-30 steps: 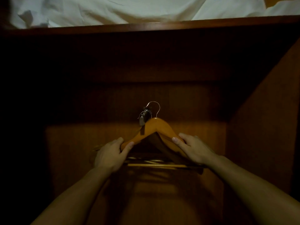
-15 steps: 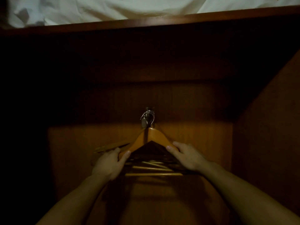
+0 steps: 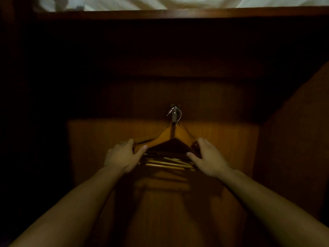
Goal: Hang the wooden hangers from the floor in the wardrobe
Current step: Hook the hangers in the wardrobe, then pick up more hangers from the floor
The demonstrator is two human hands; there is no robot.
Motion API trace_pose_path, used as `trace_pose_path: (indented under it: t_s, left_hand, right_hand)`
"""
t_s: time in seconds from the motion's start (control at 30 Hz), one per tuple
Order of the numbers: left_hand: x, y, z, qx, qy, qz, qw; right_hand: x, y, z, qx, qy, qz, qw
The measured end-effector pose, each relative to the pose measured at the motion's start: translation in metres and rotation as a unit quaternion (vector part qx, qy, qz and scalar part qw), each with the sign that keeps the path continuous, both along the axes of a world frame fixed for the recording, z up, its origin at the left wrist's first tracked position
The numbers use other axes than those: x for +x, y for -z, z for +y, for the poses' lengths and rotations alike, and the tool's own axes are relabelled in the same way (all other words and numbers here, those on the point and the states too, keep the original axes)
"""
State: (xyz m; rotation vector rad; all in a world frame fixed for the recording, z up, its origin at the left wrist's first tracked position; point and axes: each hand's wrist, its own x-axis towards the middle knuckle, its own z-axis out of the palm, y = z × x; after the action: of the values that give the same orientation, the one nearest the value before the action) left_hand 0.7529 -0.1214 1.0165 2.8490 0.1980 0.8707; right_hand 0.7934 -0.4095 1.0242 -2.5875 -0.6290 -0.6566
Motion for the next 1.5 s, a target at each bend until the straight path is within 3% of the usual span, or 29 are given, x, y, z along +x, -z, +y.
trace_pose_path:
  t_s: [0.23, 0.5, 0.73, 0.93, 1.2, 1.3, 1.5]
  left_hand:
    - [-0.057, 0.001, 0.039, -0.027, -0.05, 0.041, 0.998]
    - [-0.157, 0.007, 0.078, -0.057, -0.169, 0.056, 0.982]
    - [-0.275, 0.042, 0.096, -0.071, -0.334, 0.053, 0.938]
    - [-0.403, 0.088, 0.077, -0.106, -0.477, 0.077, 0.869]
    - [-0.594, 0.114, 0.035, -0.166, -0.633, 0.097, 0.75]
    - [-0.648, 0.121, 0.027, -0.182, -0.652, 0.084, 0.731]
    - [-0.727, 0.154, 0.028, -0.204, -0.649, 0.085, 0.728]
  right_hand:
    - [-0.032, -0.003, 0.08, -0.035, -0.066, 0.008, 0.997]
    - [-0.079, 0.006, 0.221, -0.067, -0.272, -0.007, 0.96]
    - [-0.163, 0.026, 0.298, -0.085, -0.468, -0.012, 0.88]
    - [-0.261, 0.073, 0.329, -0.103, -0.591, 0.004, 0.8]
    - [-0.431, 0.118, 0.345, -0.159, -0.72, -0.001, 0.675]
    - [-0.487, 0.131, 0.343, -0.17, -0.745, -0.024, 0.645]
    - [-0.572, 0.165, 0.351, -0.212, -0.748, -0.032, 0.628]
